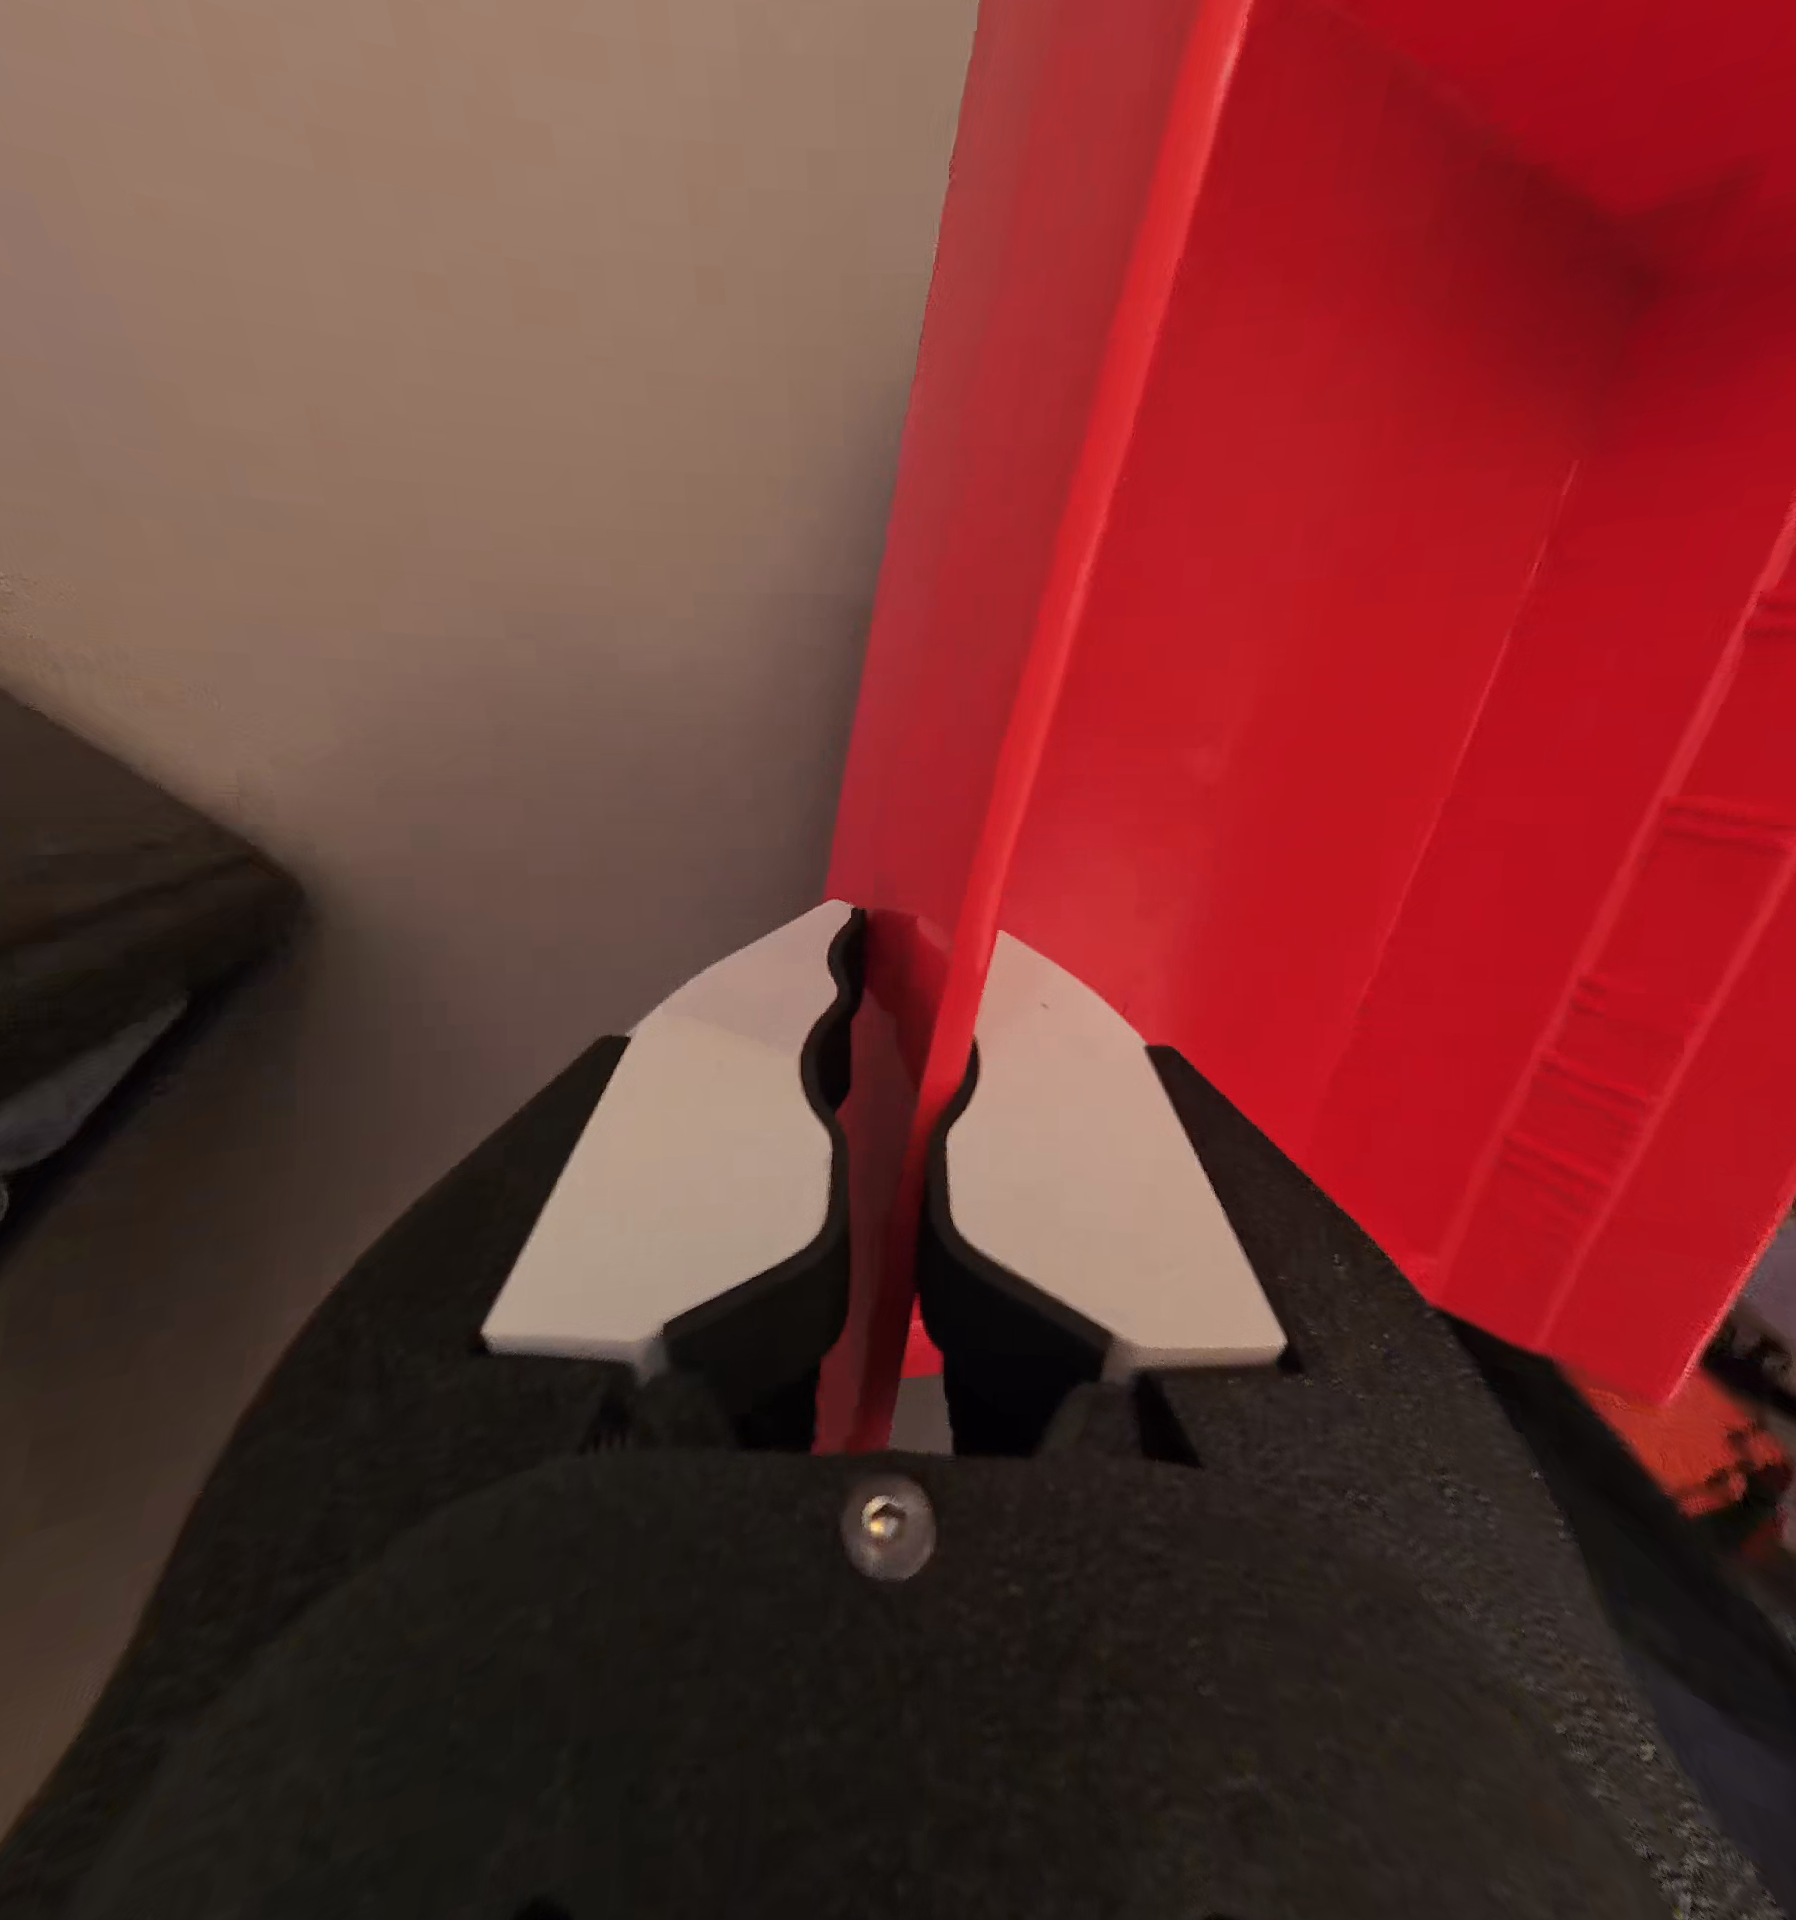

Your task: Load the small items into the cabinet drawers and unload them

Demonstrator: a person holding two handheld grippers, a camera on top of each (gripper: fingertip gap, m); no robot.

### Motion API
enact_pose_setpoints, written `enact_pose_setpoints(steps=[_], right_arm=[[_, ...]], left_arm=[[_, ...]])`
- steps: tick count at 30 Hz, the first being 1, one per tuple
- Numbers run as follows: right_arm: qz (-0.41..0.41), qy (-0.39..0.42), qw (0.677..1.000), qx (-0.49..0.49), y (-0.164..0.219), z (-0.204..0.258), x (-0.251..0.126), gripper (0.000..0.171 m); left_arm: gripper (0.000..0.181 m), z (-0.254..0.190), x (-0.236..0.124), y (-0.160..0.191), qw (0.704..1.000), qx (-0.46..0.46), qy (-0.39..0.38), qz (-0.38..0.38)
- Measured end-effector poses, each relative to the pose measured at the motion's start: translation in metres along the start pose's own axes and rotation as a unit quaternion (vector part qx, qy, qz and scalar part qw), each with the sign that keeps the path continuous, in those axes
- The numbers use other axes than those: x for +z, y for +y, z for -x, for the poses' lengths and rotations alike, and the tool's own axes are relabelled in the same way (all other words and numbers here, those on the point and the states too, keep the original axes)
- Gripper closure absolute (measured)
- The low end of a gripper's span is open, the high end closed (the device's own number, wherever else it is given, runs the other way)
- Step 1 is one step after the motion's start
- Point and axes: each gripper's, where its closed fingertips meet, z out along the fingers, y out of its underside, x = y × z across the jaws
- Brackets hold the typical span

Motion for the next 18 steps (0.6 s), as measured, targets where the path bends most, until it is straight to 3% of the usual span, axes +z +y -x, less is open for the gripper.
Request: enact_pose_setpoints(steps=[8,18], right_arm=[[0.03,-0.007,0.999,0.017,0.022,-0.04,0.034,0.157],[0.046,-0.015,0.999,0.005,0.024,-0.057,0.064,0.157]], left_arm=[[0.175,0.04,0.051,-0.052,0.985,-0.168,-0.007,-0.038],[0.175,0.074,0.063,-0.061,0.963,-0.257,-0.037,-0.069]])
